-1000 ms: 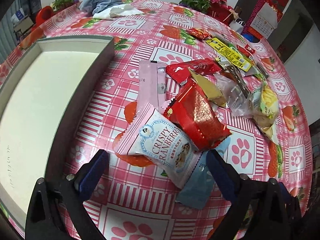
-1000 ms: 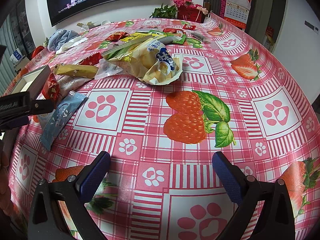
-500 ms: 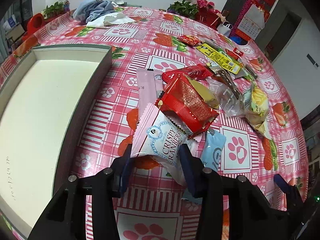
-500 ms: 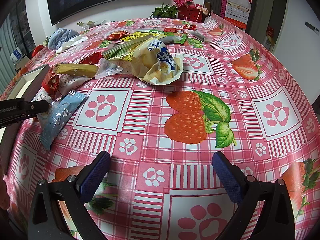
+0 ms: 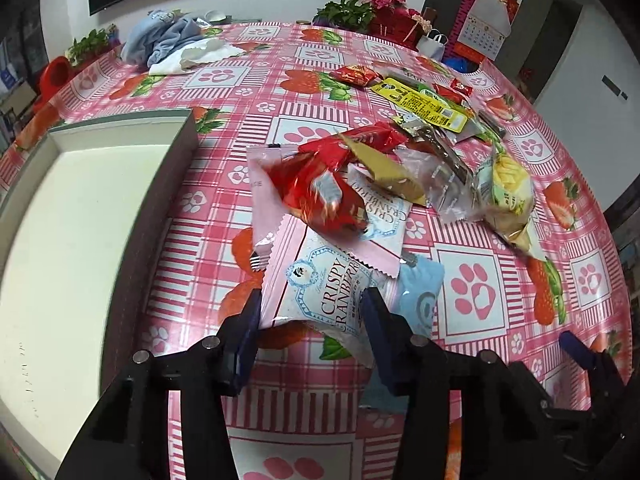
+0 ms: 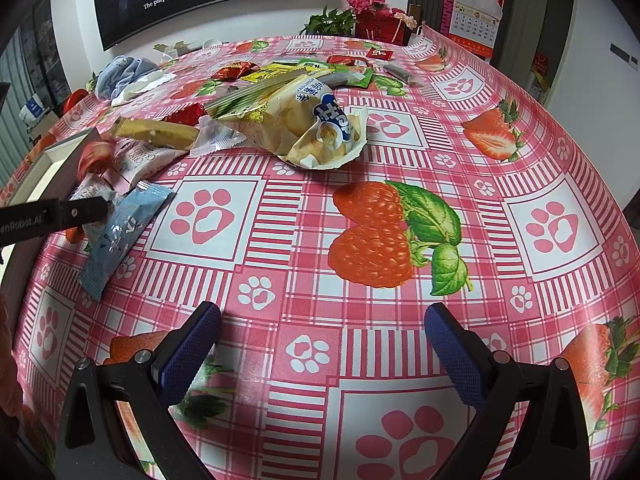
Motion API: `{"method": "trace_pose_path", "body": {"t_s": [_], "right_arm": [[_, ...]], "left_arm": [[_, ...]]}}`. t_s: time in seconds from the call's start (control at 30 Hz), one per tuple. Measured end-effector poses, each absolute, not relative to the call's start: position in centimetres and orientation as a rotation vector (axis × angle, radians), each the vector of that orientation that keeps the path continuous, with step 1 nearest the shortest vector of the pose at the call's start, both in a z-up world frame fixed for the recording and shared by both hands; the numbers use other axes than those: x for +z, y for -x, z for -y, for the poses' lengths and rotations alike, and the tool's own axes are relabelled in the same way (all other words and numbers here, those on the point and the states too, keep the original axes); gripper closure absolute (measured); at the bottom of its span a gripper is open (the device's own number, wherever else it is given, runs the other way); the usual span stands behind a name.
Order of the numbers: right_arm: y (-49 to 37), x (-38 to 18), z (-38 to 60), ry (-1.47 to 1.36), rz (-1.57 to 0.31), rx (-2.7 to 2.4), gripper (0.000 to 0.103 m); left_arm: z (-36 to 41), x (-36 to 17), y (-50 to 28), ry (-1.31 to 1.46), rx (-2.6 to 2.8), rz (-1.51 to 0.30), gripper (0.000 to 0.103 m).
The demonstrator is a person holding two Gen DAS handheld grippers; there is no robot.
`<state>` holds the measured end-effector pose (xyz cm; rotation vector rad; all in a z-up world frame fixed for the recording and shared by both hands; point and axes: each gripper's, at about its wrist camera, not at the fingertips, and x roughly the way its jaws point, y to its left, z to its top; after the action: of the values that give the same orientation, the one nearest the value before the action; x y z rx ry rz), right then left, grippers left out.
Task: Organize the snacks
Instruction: 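Move both tools toward the cranberry packet and blue bar, then grasp the Crispy Cranberry packet with left tool while right tool grasps blue bar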
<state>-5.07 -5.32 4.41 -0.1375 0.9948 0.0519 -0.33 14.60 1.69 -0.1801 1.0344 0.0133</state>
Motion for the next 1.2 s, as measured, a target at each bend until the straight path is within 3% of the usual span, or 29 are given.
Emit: {"method": "trace_pose_path", "body": {"t_s": [0.3, 0.33, 0.4, 0.43, 0.57, 0.73, 0.77, 0.8, 0.83, 0.93, 1.07, 1.2], "right_arm": [[5.4, 6.0, 0.1, 0.002, -1.0, 0.197, 0.002], [5.1, 6.2, -0.7, 0.005, -0.996, 0.198, 0.005], [4.0, 6.1, -2.3, 0.017, -1.014, 0.201, 0.025], [3.5, 5.9, -2.8, 0.02, -1.028, 0.199, 0.027], [2.1, 4.5, -5.5, 0.078, -1.085, 0.21, 0.027], [1.7, 3.4, -8.5, 0.247, -1.036, 0.19, 0.027], [1.7, 3.4, -8.4, 0.245, -1.039, 0.201, 0.034], [1.9, 3.6, -8.0, 0.25, -1.038, 0.203, 0.049], [2.2, 3.8, -7.6, 0.257, -1.041, 0.207, 0.056], [3.9, 4.3, -4.6, 0.244, -1.056, 0.217, 0.057], [6.2, 4.9, 0.6, 0.212, -1.051, 0.203, 0.057], [6.7, 5.4, 3.3, 0.175, -1.046, 0.195, 0.056]], "left_arm": [[-17.9, 1.8, 0.6, 0.257, 0.054, -1.015, 0.05], [-17.8, 2.0, 0.8, 0.252, 0.049, -1.008, 0.05], [-17.9, 2.3, 1.0, 0.227, 0.045, -0.991, 0.047], [-18.0, 2.4, 1.0, 0.222, 0.046, -0.988, 0.045], [-19.7, 2.2, 0.1, 0.3, 0.06, -0.995, 0.031], [-17.1, 1.6, -1.5, 0.187, -0.007, -1.058, 0.029], [-15.8, 1.4, -1.4, 0.108, -0.013, -1.075, 0.031], [-14.8, 1.3, -1.1, 0.062, -0.057, -1.088, 0.031], [-13.9, 1.4, -0.3, 0.045, -0.111, -1.079, 0.032], [-12.6, 2.0, 2.2, 0.106, -0.305, -1.102, 0.032], [-11.1, 3.7, 5.6, -0.055, -0.283, -0.991, 0.032], [-11.6, 4.6, 4.8, -0.034, -0.23, -0.971, 0.032]]}}
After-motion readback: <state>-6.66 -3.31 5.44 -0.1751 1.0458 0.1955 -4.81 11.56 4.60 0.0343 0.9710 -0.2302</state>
